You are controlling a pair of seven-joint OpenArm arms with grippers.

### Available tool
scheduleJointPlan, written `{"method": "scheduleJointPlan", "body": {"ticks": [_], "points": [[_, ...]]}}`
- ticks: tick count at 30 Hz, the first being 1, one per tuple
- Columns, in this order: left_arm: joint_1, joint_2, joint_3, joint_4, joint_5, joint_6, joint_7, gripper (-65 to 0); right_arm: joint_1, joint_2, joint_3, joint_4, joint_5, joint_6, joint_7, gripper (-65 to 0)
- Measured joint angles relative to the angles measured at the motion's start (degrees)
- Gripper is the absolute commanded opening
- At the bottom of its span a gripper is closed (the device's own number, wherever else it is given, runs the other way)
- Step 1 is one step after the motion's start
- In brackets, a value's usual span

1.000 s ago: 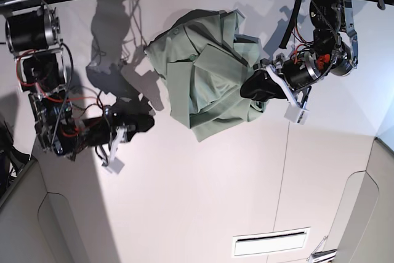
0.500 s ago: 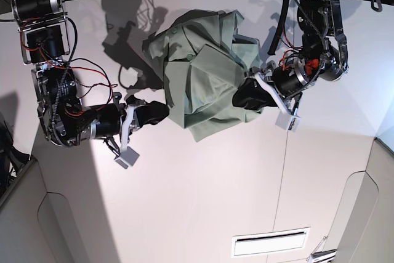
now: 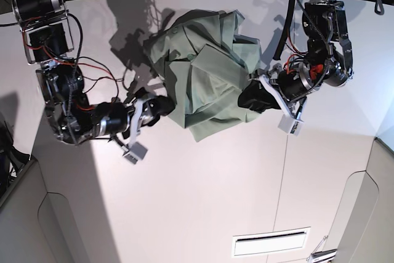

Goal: Fold the T-shirt properly
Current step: 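Grasp the crumpled shirt bundle from both sides with both grippers, then squeeze and reshape the bundle between both grippers into a compact block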

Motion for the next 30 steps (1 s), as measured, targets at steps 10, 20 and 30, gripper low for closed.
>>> {"method": "scheduleJointPlan", "body": {"ticks": [10,20,30], "points": [[0.00,-0.13,-0.02,0.00,-0.44,0.00,0.09,-37.9,0.04,-0.24,-8.74,-0.50,-3.50,0.00,5.46,-31.3],[0.17,-0.20,-3.28,0.00,-2.54,0.00,3.32,-37.9,2.91,-0.13,-8.90,-0.50,-3.61,-0.46,5.35,-65.0],[6.91,-0.07,-7.04,0.00,-12.26,-1.38,6.80,-30.1,2.75,-0.13,-8.90,-0.50,-3.19,-0.46,5.46,-65.0]]}}
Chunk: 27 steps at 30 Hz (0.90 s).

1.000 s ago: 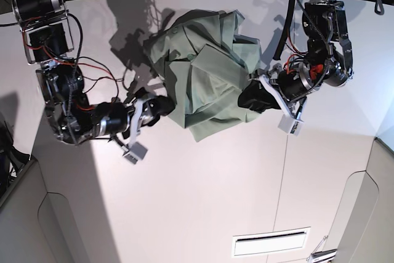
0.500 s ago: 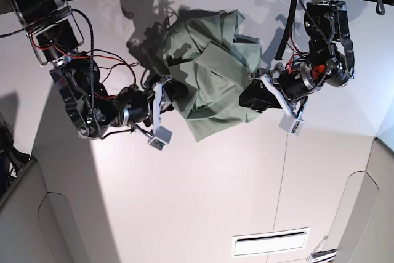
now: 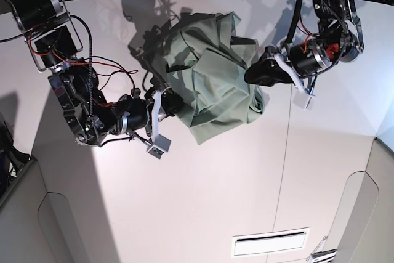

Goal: Fold the T-shirt properly
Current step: 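Squeeze and reshape the bundle between both grippers into a compact block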

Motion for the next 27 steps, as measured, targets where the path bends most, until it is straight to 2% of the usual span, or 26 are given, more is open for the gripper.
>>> {"method": "scheduleJointPlan", "body": {"ticks": [4,7,10,23,27], "points": [[0.13,-0.02,0.24,0.00,0.20,-0.11,-1.42,-30.1,0.00,-0.02,0.00,0.00,0.28,0.00,0.00,-65.0],[-0.17,-0.04,0.24,-0.11,3.82,-0.13,-4.24,-30.1,0.00,-0.68,0.00,0.00,0.24,0.00,0.00,-65.0],[-0.17,-0.02,0.24,-1.73,4.28,-0.13,-4.28,-30.1,0.00,-1.60,0.00,0.00,0.24,0.00,-0.02,-65.0],[-0.09,-0.04,0.24,-7.02,-5.22,-1.01,-4.24,-30.1,0.00,-2.40,0.00,0.00,0.26,0.00,0.00,-65.0],[-0.09,-0.04,0.24,-7.02,-5.95,-1.01,-4.24,-30.2,0.00,-2.40,0.00,0.00,0.26,0.00,0.00,-65.0]]}}
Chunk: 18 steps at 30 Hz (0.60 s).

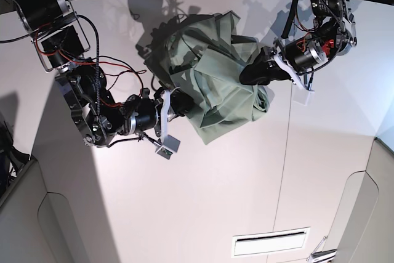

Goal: Fold the T-shirt properly
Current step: 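Squeeze and reshape the bundle between both grippers into a compact block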

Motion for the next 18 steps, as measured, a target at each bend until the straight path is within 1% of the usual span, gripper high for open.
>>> {"method": "scheduleJointPlan", "body": {"ticks": [8,12,14,18], "points": [[-0.20,-0.04,-0.42,0.00,-1.51,0.00,1.29,-30.2,0.00,0.02,0.00,0.00,-0.02,0.00,-0.02,-65.0],[-0.48,-0.02,-2.08,0.00,-1.88,-0.02,1.64,-30.2,0.00,0.02,0.00,0.00,-0.04,0.00,-0.02,-65.0],[-0.48,-0.02,-3.58,0.00,-4.07,-0.02,1.97,-30.2,0.00,0.02,0.00,0.00,-0.04,0.00,-0.02,-65.0],[-0.50,-0.02,-5.46,0.02,-8.44,-0.04,5.11,-30.2,0.00,0.00,0.00,0.00,-0.04,0.00,-0.02,-65.0]]}}
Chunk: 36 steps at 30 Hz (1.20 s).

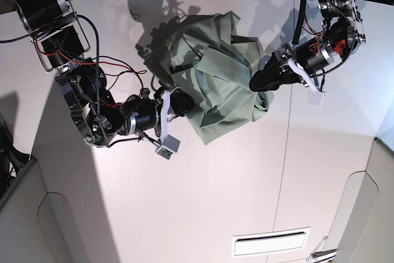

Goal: Fold the T-shirt properly
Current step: 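Squeeze and reshape the bundle between both grippers into a compact block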

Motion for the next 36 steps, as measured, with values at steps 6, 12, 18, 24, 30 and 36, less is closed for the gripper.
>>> {"method": "scheduleJointPlan", "body": {"ticks": [6,12,18,24,30,36], "points": [[0.02,0.20,1.38,0.00,-1.20,-0.20,2.43,-30.2,0.00,0.02,0.00,0.00,0.02,0.00,0.02,-65.0],[-0.15,0.33,3.30,-0.79,3.54,-0.37,-0.68,-30.2,0.00,0.02,0.00,0.00,0.00,0.00,0.02,-65.0],[-0.13,0.33,3.98,-1.73,3.96,-0.37,-0.87,-30.2,0.00,0.00,0.00,0.00,0.00,0.00,0.02,-65.0],[-0.11,0.33,4.02,-1.75,2.08,-0.37,-0.90,-51.7,-0.02,0.02,0.00,0.00,0.00,0.00,0.00,-65.0],[-0.13,0.31,4.02,-1.75,-3.50,-0.37,-0.15,-65.0,0.00,0.02,0.00,0.02,0.39,-0.20,-0.22,-65.0],[-0.11,0.31,3.85,0.98,-7.61,-0.39,5.46,-65.0,-0.02,0.02,0.00,4.72,3.19,-0.39,-3.48,-65.0]]}}
